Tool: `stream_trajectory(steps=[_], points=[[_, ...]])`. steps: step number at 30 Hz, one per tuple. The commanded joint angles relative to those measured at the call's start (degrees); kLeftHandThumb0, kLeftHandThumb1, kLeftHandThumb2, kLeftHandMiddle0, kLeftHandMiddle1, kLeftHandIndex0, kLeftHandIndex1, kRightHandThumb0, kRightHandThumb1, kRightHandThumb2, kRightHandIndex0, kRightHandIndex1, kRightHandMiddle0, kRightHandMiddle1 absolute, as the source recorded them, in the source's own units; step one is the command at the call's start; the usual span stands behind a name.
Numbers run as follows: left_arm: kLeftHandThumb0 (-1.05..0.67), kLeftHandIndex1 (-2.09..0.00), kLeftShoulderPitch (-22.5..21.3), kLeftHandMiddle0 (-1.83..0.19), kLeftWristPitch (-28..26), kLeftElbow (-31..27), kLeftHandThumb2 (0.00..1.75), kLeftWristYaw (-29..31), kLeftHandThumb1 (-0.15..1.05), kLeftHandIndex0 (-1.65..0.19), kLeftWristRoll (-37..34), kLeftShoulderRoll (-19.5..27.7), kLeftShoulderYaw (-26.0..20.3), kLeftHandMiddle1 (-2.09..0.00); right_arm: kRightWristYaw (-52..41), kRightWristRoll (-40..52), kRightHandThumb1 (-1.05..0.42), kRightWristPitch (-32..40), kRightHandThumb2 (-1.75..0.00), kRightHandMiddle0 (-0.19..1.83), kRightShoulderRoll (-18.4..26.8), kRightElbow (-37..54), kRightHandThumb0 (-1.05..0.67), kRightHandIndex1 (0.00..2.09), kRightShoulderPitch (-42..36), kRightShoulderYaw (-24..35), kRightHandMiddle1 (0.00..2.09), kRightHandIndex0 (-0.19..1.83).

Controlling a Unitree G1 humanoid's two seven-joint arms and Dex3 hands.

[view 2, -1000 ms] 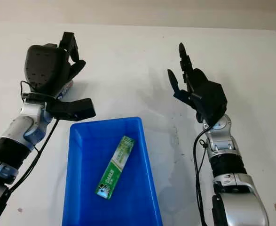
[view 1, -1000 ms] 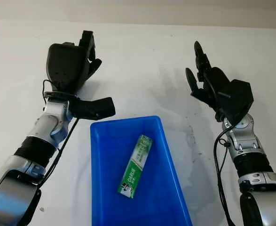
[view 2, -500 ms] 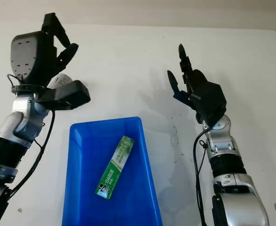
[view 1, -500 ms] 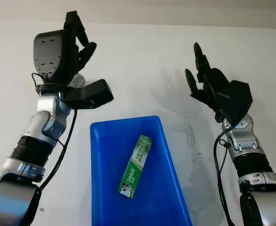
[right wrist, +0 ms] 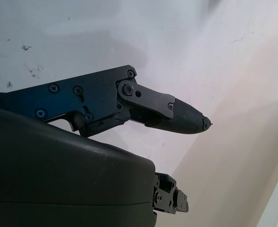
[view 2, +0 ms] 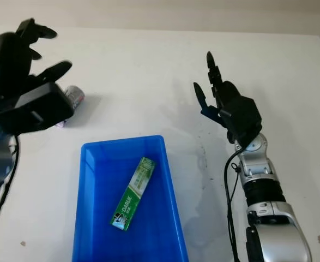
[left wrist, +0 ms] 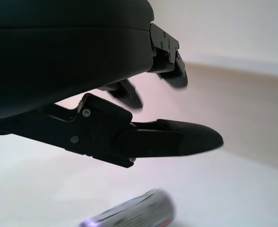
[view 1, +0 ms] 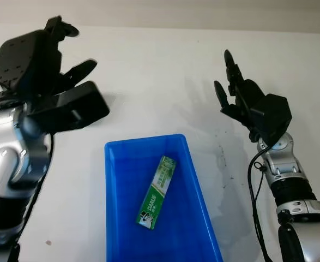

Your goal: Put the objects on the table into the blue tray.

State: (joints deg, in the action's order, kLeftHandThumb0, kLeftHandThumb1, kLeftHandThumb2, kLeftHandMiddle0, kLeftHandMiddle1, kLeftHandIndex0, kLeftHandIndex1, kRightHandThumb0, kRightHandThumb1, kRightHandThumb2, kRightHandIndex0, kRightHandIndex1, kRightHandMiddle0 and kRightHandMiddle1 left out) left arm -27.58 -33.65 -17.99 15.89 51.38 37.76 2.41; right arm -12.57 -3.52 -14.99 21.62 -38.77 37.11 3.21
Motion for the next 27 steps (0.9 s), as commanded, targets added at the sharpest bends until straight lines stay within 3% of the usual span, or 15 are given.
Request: stream_trajectory(steps=[1,3,4,5,8,11,12,13,15,16,18,23,24,26,27], points=[[-0.92,-0.1,1.6,-0.26,-1.4,-2.2,0.33,2.7,1.05,-0.07,1.3,1.7,-1.5,-0.04,0.1,0.2,-1.05,0.1,-0.71,-0.19,-0.1,0.1,-0.59,0.0,0.0,0.2,0.0,-0.19],[-0.94,-0.08,2.2,-0.39,-2.3,-2.1,0.32,5.4,1.05,-0.05,2.6,2.8,-1.4,-0.12,0.1,0.3,-1.05,0.3,-0.7,-0.19,-0.1,0.1,-0.59,0.0,0.1,0.2,0.0,-0.19],[-0.94,-0.07,2.4,-0.33,-2.5,-1.9,0.29,6.8,1.05,-0.05,3.2,3.5,-1.3,-0.57,0.1,0.3,-1.05,0.3,-0.7,-0.19,-0.1,0.0,-0.6,0.0,0.1,0.2,0.0,-0.19],[-0.94,-0.07,2.5,-0.19,-2.7,-1.6,0.29,8.2,1.05,-0.06,3.7,4.0,-1.1,-0.81,0.2,0.3,-1.05,0.3,-0.7,-0.19,-0.1,-0.1,-0.6,0.0,0.1,0.2,0.0,-0.19],[-0.9,-0.06,2.7,-0.14,-1.7,-0.3,0.29,12.2,1.05,-0.06,3.4,6.2,-1.0,-0.2,0.4,0.0,-1.05,0.3,-0.7,-0.19,-0.1,-0.1,-0.59,0.0,0.2,0.0,0.0,-0.19],[-0.9,-0.05,1.9,-0.14,-0.7,2.0,0.31,14.7,1.05,-0.05,3.3,7.4,-0.5,-0.1,0.0,0.3,-1.05,0.3,-0.7,-0.19,-0.1,-0.5,-0.59,0.0,0.5,0.1,0.0,-0.19],[-0.92,-0.05,1.3,-0.24,-0.5,3.1,0.31,14.8,1.05,-0.05,3.2,7.2,-0.3,-0.13,-0.3,0.5,-1.05,0.4,-0.7,-0.19,-0.1,-0.5,-0.58,0.0,0.6,0.1,0.0,-0.19],[-0.93,-0.06,0.7,-0.25,0.0,4.5,0.31,14.6,1.05,-0.07,2.9,7.1,0.0,-0.36,-0.3,0.4,-1.05,0.3,-0.7,-0.19,-0.1,-0.6,-0.58,0.0,0.6,0.0,0.0,-0.19],[-0.93,-0.09,-1.4,-0.06,2.2,9.3,0.28,13.4,1.05,-0.15,1.5,6.5,0.8,-0.99,0.0,-0.1,-1.05,0.1,-0.7,-0.19,0.1,-0.6,-0.59,0.0,0.7,-0.1,0.0,-0.19],[-0.92,-0.1,-2.4,-0.02,3.0,11.4,0.27,13.0,1.05,-0.17,1.0,6.2,1.2,-1.07,0.1,-0.2,-1.05,0.0,-0.7,-0.19,0.1,-0.7,-0.59,0.0,0.7,-0.1,0.0,-0.19],[-0.91,-0.11,-5.0,-0.02,3.5,15.6,0.27,13.6,1.05,-0.19,0.6,5.9,2.7,-0.96,-0.2,0.1,-1.05,-0.4,-0.7,-0.19,0.2,-1.0,-0.59,0.0,0.8,0.0,0.0,-0.19],[-0.91,-0.27,-10.8,-0.02,6.7,23.9,0.29,14.0,1.05,-0.36,-0.5,5.9,6.3,-1.53,-0.6,0.2,-1.05,-1.2,-0.69,-0.19,0.5,-1.7,-0.59,0.0,1.0,0.2,0.0,-0.19],[-0.92,-0.31,-11.8,0.01,8.4,25.7,0.31,13.9,1.05,-0.34,-1.3,6.0,6.8,-1.7,-0.6,0.2,-1.05,-1.4,-0.7,-0.19,0.6,-1.9,-0.59,0.0,1.1,0.2,0.0,-0.19],[-0.91,-0.73,-14.3,0.04,11.4,29.4,0.32,14.6,1.05,-0.13,-3.9,5.7,7.4,-1.91,-0.7,0.2,-1.05,-1.9,-0.7,-0.19,0.7,-2.3,-0.58,0.0,1.2,0.2,0.0,-0.19],[-0.92,-0.77,-16.0,0.08,11.3,31.2,0.33,15.7,1.05,0.0,-4.2,5.2,8.2,-1.65,-0.5,0.0,-1.05,-2.2,-0.7,-0.19,0.7,-2.5,-0.58,0.0,1.3,0.2,0.0,-0.19]])
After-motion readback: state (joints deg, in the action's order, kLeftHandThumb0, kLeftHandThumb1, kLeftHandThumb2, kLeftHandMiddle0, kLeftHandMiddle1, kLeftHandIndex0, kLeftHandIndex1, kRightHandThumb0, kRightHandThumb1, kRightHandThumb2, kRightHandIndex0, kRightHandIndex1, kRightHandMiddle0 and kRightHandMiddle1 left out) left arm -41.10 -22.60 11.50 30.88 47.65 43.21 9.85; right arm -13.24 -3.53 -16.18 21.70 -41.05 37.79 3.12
